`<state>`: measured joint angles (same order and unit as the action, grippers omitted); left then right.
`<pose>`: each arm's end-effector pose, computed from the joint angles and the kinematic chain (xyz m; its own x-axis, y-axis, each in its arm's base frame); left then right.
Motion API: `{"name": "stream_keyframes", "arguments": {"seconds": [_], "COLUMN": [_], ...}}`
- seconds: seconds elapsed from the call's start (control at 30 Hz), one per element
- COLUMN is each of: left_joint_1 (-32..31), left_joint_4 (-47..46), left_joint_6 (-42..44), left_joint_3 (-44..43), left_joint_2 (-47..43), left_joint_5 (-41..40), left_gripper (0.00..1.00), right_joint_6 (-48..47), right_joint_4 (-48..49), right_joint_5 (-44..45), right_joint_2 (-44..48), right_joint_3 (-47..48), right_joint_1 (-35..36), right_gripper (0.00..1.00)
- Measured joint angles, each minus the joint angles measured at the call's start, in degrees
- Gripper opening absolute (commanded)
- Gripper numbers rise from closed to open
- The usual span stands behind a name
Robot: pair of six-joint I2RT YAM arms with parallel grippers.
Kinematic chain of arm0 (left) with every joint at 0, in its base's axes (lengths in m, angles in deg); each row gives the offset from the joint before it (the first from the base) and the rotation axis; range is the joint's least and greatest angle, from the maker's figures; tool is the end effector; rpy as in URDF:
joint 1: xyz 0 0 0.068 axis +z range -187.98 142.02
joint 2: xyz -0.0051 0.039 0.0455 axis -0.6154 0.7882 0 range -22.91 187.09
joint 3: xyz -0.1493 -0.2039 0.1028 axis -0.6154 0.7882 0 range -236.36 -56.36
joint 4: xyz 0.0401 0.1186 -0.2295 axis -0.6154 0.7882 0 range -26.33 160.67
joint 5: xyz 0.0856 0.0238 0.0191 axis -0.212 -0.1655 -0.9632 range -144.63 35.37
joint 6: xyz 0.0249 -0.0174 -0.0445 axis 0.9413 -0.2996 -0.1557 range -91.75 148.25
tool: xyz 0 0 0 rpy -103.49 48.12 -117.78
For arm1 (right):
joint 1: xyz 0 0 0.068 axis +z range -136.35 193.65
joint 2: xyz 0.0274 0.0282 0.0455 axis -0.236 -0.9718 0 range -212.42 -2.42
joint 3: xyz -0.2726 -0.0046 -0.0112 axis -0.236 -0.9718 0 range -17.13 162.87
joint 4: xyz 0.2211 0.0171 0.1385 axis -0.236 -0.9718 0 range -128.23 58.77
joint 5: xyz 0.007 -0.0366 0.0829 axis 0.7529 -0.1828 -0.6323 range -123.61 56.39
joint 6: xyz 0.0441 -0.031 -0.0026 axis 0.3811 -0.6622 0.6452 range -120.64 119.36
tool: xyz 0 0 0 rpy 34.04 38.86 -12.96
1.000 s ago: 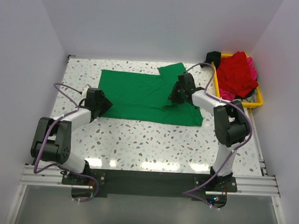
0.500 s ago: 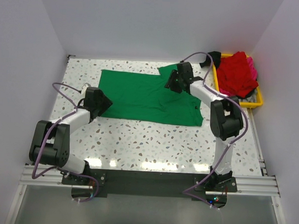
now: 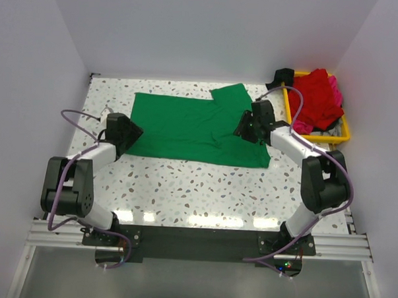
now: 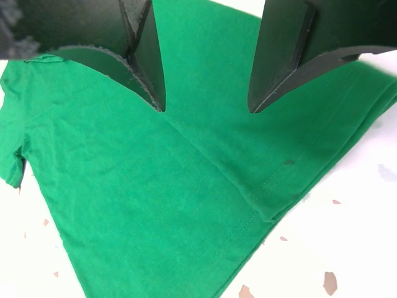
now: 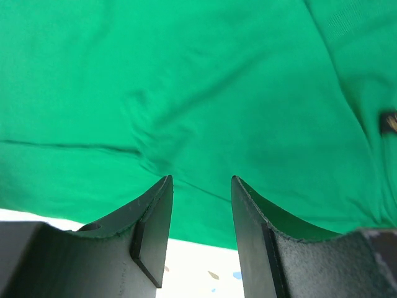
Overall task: Fold and stack the t-shirts
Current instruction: Fold the tshirt
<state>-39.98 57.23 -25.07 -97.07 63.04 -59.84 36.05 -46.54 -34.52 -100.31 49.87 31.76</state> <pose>0.3017 -0.0074 0.1766 -0.3451 -0.7872 -0.5111 -0.5238 0.6134 -0.5910 0.3544 0.1165 0.2216 -0.7420 0.3860 -0.5482 0.1523 0.8933 0.4228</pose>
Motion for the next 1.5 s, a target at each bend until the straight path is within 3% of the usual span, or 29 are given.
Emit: {"name": "stream_keyframes", "arguments": {"seconds": [0.23,0.57,1.07,1.33,1.5], "left_joint_1": [0.11,0.85,1.03,1.57,1.62], "left_joint_4": [-2.21,-6.21,0.9,9.55,13.03], "left_joint_6": [-0.11,-1.81,-3.3,-3.04,-2.4], "left_joint_3": [-0.15,4.76,17.29,22.32,22.16], "left_joint_2": [6.69,3.98,-13.44,-26.51,-32.48], "left_joint_5": [0.52,-1.31,-7.19,-9.01,-8.96], "left_gripper": [0.59,0.59,0.59,0.59,0.59], "right_joint_6": [1.53,3.65,7.08,7.89,7.61], "right_joint_4": [0.94,4.7,8.68,5.86,1.84], "right_joint_5": [2.71,4.87,2.93,2.8,2.62], "right_joint_2": [1.55,1.68,14.56,28.37,33.29], "right_joint_3": [-7.04,-14.56,-29.07,-38.88,-39.5], "right_joint_1": [-0.17,-1.16,-1.14,-1.14,-1.14], "right_gripper": [0.46,0.44,0.43,0.44,0.45]}}
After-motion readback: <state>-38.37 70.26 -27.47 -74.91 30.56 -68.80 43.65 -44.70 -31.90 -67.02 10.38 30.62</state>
